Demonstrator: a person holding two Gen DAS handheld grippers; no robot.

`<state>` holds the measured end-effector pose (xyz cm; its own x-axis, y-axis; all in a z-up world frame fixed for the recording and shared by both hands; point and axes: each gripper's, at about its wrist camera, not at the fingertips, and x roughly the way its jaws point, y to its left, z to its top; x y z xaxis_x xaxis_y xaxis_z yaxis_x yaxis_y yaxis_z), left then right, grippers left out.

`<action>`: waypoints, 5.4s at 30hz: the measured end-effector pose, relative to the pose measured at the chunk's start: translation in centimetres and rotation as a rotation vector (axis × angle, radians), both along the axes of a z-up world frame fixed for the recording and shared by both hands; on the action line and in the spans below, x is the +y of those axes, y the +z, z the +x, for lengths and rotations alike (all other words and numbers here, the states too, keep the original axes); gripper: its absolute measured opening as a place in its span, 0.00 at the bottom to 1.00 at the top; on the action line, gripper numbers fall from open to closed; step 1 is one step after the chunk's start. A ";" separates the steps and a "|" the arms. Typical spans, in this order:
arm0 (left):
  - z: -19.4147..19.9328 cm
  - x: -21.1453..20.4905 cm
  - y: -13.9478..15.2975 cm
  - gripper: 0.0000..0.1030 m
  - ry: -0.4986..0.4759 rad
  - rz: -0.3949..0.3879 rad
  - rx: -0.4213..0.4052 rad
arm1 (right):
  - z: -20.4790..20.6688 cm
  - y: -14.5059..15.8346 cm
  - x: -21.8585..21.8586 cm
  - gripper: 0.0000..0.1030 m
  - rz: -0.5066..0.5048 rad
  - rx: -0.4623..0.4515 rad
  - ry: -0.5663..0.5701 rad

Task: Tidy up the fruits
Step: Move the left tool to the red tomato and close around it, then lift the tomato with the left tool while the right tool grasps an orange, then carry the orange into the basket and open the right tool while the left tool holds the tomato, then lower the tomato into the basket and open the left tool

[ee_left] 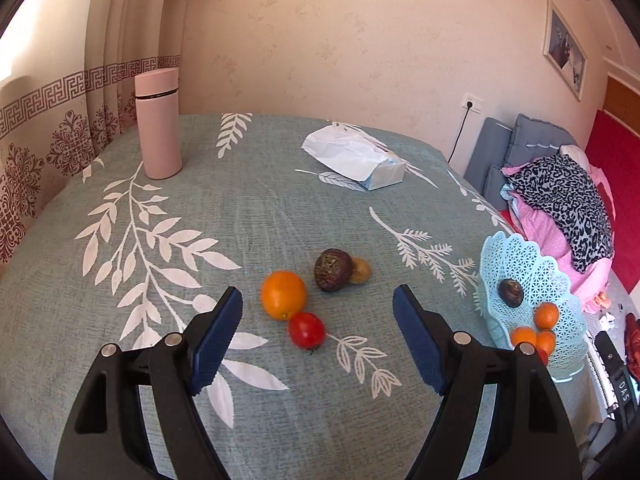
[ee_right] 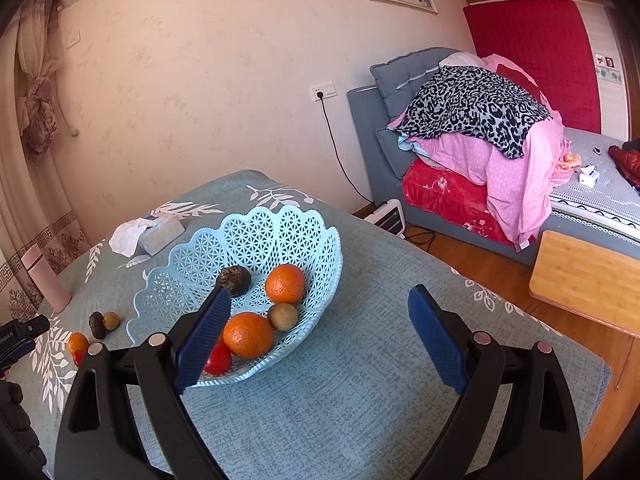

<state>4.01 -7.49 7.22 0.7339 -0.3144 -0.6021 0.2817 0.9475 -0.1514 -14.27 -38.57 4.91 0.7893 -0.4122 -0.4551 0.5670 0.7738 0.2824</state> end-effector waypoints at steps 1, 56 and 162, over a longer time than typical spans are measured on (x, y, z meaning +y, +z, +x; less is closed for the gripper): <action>0.2 0.4 -0.3 0.75 0.011 0.006 0.003 | 0.0 0.0 0.0 0.89 0.000 -0.001 -0.001; -0.2 6.3 -3.4 0.28 0.167 0.039 0.033 | 14.7 2.5 16.7 0.89 -0.082 0.208 0.669; -3.0 -8.0 0.9 0.28 -0.184 0.027 0.007 | 1.6 0.7 -2.4 0.77 0.013 0.072 0.015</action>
<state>1.01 -15.46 8.11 0.6611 -0.4271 -0.6169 0.4500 0.8836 -0.1295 -12.65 -40.98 5.66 0.7602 -0.3941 -0.5164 0.5746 0.7788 0.2516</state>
